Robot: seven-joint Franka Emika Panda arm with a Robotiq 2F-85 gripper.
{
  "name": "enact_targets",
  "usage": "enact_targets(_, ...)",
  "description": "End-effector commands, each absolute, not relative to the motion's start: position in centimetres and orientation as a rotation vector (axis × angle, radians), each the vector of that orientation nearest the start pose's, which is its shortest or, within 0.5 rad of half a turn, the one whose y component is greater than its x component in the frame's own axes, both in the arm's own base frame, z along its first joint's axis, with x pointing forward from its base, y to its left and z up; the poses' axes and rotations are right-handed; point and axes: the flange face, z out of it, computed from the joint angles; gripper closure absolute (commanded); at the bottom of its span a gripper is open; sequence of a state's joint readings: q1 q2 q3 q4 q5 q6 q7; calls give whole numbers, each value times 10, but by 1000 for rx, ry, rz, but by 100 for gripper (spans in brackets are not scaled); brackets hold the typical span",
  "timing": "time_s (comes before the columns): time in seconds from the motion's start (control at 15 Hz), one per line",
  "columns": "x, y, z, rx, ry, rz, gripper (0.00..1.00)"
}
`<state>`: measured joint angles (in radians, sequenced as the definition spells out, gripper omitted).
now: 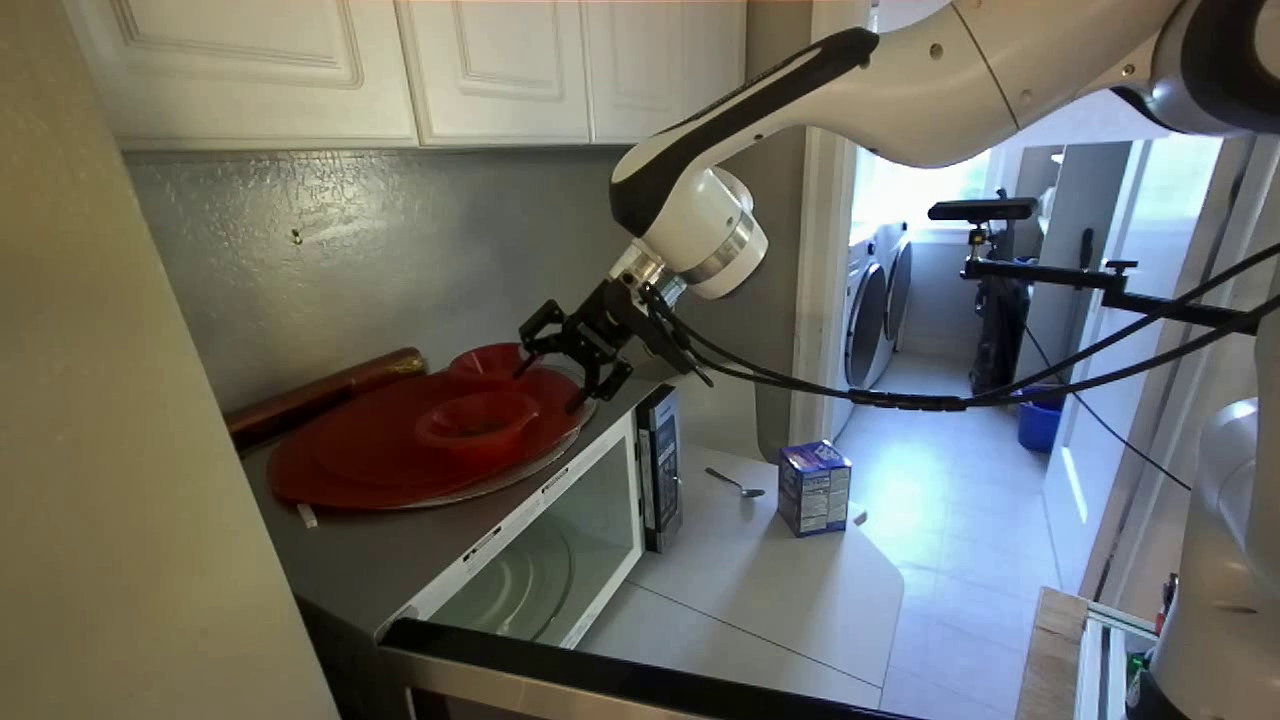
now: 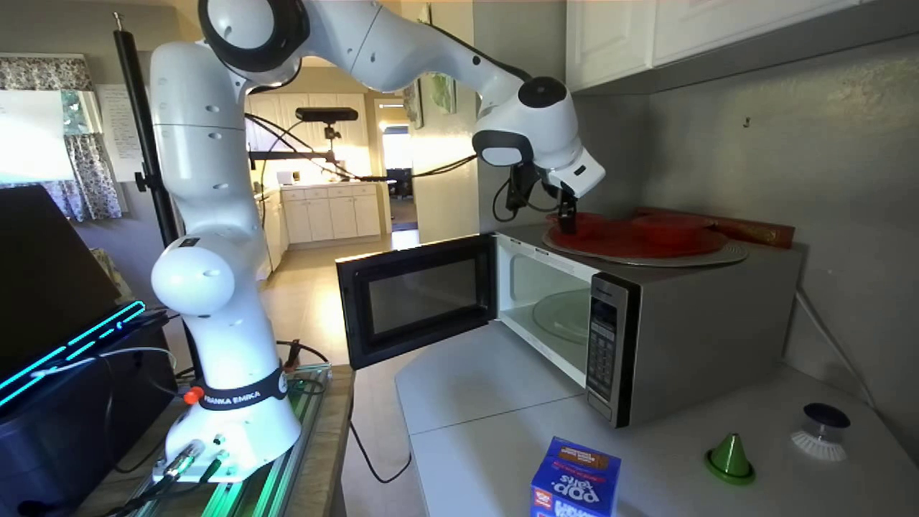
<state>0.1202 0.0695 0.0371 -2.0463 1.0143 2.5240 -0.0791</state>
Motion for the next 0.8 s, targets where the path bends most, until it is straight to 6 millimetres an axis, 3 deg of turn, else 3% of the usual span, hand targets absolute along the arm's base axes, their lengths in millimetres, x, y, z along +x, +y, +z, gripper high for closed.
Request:
enact_targets(0.0,603,88,447,-2229,580,-389,29)
enact_targets(0.2,607,88,442,-2203,595,-369,37)
enact_targets(0.27,607,87,442,-2197,595,-369,34)
enact_targets(0.47,611,85,445,-2166,609,-358,38)
enact_targets(0.73,611,80,458,-2128,603,-351,45)
